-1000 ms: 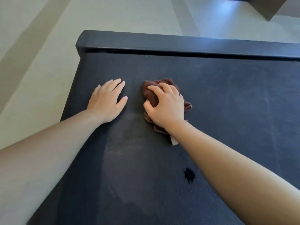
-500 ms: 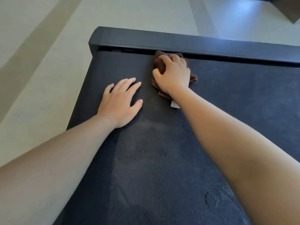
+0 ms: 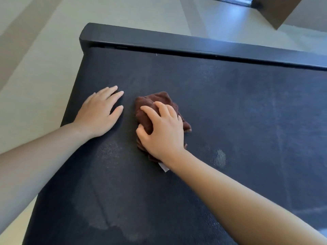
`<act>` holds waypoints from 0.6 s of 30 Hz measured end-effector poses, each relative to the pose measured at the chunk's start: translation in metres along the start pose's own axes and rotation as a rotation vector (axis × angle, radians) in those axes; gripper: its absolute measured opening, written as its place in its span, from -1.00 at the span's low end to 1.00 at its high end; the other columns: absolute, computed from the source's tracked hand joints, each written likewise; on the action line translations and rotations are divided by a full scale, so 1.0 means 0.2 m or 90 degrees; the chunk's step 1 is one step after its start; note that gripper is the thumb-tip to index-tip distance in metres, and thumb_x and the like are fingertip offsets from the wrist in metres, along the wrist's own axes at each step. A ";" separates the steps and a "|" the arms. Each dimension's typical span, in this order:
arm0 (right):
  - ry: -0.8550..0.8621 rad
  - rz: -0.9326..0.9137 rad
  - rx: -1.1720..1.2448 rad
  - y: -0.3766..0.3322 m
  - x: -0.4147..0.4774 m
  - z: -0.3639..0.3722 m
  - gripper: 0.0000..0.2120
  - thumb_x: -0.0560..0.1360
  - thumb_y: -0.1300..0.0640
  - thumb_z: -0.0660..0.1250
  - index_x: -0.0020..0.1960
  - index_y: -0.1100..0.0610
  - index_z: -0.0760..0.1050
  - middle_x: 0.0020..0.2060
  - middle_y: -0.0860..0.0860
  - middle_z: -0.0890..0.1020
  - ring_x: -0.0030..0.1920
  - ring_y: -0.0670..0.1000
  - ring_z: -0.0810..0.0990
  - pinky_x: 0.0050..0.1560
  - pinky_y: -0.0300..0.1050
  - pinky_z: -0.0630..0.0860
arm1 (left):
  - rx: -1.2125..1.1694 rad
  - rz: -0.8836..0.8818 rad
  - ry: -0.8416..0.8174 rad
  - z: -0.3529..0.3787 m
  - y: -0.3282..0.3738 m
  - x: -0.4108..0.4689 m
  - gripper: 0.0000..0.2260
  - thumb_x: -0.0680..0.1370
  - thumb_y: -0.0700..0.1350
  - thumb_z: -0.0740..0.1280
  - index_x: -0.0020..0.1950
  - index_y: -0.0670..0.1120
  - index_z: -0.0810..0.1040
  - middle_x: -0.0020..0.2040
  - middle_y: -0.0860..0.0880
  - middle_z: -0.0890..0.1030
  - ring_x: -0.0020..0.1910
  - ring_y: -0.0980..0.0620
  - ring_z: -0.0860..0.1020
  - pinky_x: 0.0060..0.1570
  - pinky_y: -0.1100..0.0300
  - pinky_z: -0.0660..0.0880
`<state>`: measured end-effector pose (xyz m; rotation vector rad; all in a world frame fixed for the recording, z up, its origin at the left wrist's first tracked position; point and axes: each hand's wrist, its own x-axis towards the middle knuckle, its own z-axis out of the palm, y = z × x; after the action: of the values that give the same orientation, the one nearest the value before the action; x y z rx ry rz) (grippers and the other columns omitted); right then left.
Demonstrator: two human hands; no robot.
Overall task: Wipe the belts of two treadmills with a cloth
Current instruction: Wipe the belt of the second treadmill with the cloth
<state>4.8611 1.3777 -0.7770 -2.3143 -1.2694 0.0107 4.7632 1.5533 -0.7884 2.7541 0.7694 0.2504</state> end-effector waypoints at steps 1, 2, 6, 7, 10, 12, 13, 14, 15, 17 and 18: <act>0.001 -0.007 0.003 -0.02 -0.04 0.00 -0.59 0.45 -0.11 0.27 0.27 -0.06 0.47 0.28 0.00 0.46 0.31 0.09 0.35 0.28 0.15 0.33 | -0.006 0.003 -0.001 -0.01 -0.01 -0.03 -0.57 0.60 -0.02 0.14 0.46 -0.06 0.27 0.50 -0.05 0.23 0.49 -0.05 0.14 0.43 -0.07 0.11; 0.002 -0.016 0.002 -0.04 -0.08 0.01 -0.59 0.45 -0.12 0.26 0.27 -0.06 0.47 0.29 0.00 0.45 0.31 0.09 0.35 0.27 0.14 0.33 | -0.010 0.005 -0.002 -0.01 -0.02 -0.07 -0.57 0.60 -0.02 0.15 0.46 -0.06 0.28 0.50 -0.05 0.23 0.48 -0.05 0.15 0.43 -0.08 0.11; -0.009 -0.013 -0.001 -0.06 -0.07 0.02 -0.59 0.46 -0.13 0.26 0.29 -0.09 0.45 0.31 -0.02 0.45 0.34 0.07 0.32 0.32 0.15 0.27 | 0.012 -0.020 -0.009 -0.05 -0.08 -0.13 -0.54 0.58 0.02 0.17 0.47 -0.05 0.26 0.50 -0.04 0.22 0.49 -0.05 0.14 0.42 -0.09 0.11; -0.006 -0.009 0.001 -0.06 -0.03 0.02 -0.59 0.46 -0.13 0.27 0.29 -0.09 0.46 0.30 -0.02 0.45 0.33 0.07 0.33 0.32 0.16 0.27 | 0.013 -0.040 -0.005 -0.05 -0.10 -0.12 -0.53 0.58 0.04 0.17 0.47 -0.04 0.25 0.50 -0.04 0.21 0.49 -0.05 0.13 0.43 -0.09 0.11; 0.003 -0.005 0.015 -0.09 0.12 0.07 -0.59 0.46 -0.12 0.27 0.28 -0.08 0.47 0.28 -0.02 0.48 0.31 0.08 0.35 0.32 0.21 0.29 | -0.011 -0.078 0.006 -0.05 -0.15 -0.09 -0.51 0.58 0.03 0.17 0.49 -0.06 0.22 0.51 -0.06 0.19 0.50 -0.06 0.10 0.45 -0.01 0.07; 0.005 -0.010 0.016 -0.10 0.27 0.12 -0.58 0.46 -0.13 0.26 0.29 -0.07 0.46 0.28 -0.01 0.48 0.32 0.09 0.35 0.33 0.23 0.28 | -0.026 -0.101 0.019 -0.04 -0.16 -0.06 -0.50 0.58 0.03 0.17 0.49 -0.08 0.21 0.52 -0.06 0.17 0.50 -0.06 0.08 0.45 0.04 0.04; 0.006 -0.011 0.013 -0.10 0.35 0.14 -0.58 0.46 -0.14 0.25 0.30 -0.08 0.46 0.28 -0.01 0.48 0.32 0.10 0.36 0.33 0.24 0.28 | -0.030 -0.113 0.027 -0.03 -0.17 -0.04 -0.50 0.59 0.03 0.16 0.49 -0.08 0.20 0.52 -0.05 0.16 0.50 -0.05 0.08 0.44 0.05 0.04; 0.007 -0.011 0.008 -0.10 0.43 0.17 -0.58 0.47 -0.15 0.24 0.30 -0.08 0.46 0.28 -0.01 0.48 0.32 0.10 0.36 0.33 0.24 0.28 | -0.030 -0.121 0.036 -0.03 -0.17 -0.02 -0.50 0.58 0.04 0.16 0.49 -0.08 0.20 0.52 -0.05 0.16 0.50 -0.04 0.08 0.44 0.06 0.04; 0.008 -0.012 0.004 -0.10 0.51 0.20 -0.57 0.47 -0.16 0.23 0.30 -0.09 0.45 0.28 0.00 0.48 0.32 0.10 0.36 0.33 0.24 0.28 | -0.028 -0.125 0.047 -0.03 -0.18 -0.02 -0.50 0.58 0.05 0.16 0.49 -0.08 0.21 0.52 -0.05 0.17 0.50 -0.04 0.09 0.44 0.06 0.05; 0.007 -0.013 -0.003 -0.10 0.69 0.26 -0.57 0.47 -0.17 0.21 0.31 -0.09 0.44 0.29 0.00 0.48 0.32 0.11 0.36 0.33 0.21 0.29 | -0.024 -0.123 0.063 -0.02 -0.18 -0.01 -0.50 0.57 0.05 0.16 0.48 -0.07 0.23 0.51 -0.04 0.19 0.49 -0.03 0.11 0.44 0.05 0.08; 0.006 -0.011 -0.005 -0.11 0.78 0.28 -0.56 0.47 -0.17 0.21 0.31 -0.10 0.43 0.29 0.00 0.47 0.32 0.11 0.36 0.32 0.18 0.29 | -0.022 -0.122 0.067 -0.02 -0.18 -0.01 -0.50 0.57 0.06 0.16 0.48 -0.07 0.23 0.50 -0.04 0.20 0.49 -0.03 0.12 0.44 0.04 0.09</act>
<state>4.9189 1.5353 -0.7822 -2.3068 -1.2877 -0.0117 4.7428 1.5820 -0.7957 2.6294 1.0391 0.3666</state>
